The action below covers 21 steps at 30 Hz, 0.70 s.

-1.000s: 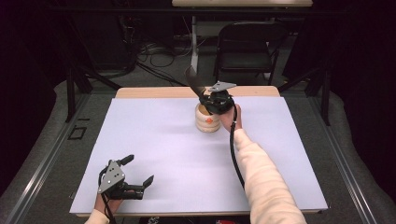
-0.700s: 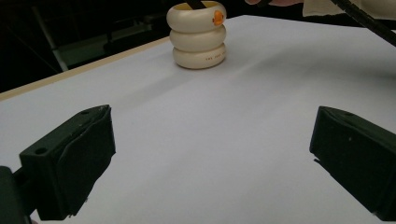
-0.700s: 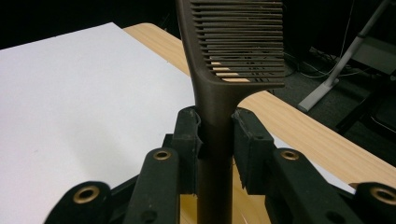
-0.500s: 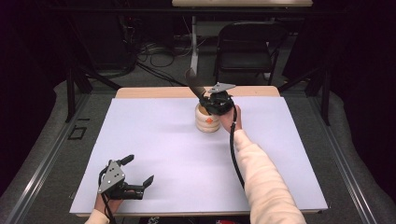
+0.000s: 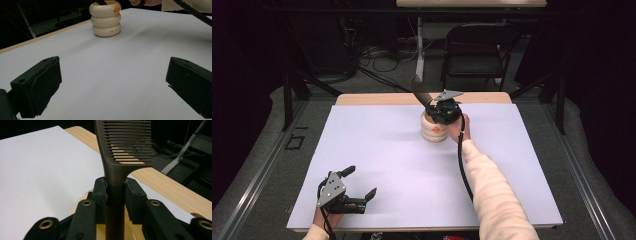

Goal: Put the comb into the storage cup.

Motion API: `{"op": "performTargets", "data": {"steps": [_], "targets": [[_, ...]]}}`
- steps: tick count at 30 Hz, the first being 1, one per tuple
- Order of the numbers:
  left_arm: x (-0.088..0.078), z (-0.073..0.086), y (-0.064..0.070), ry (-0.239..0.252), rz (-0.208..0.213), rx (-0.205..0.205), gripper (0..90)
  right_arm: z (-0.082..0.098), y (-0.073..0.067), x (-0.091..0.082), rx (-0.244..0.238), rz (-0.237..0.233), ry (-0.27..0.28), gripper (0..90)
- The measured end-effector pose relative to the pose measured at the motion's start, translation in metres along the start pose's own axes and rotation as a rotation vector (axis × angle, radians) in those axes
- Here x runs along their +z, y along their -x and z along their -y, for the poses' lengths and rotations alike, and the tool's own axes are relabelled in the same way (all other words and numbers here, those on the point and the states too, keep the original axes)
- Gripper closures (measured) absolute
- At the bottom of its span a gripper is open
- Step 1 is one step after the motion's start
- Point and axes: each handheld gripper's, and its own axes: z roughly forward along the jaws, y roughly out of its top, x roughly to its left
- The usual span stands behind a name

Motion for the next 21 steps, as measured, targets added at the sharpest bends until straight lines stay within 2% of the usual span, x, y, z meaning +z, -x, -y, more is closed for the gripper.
{"op": "performTargets", "data": {"steps": [21], "targets": [[-0.0001,0.0,0.0,-0.001,0.0,0.0,0.3,0.0047,0.0011,0.0042,0.011,0.002,-0.03,72.1]]}}
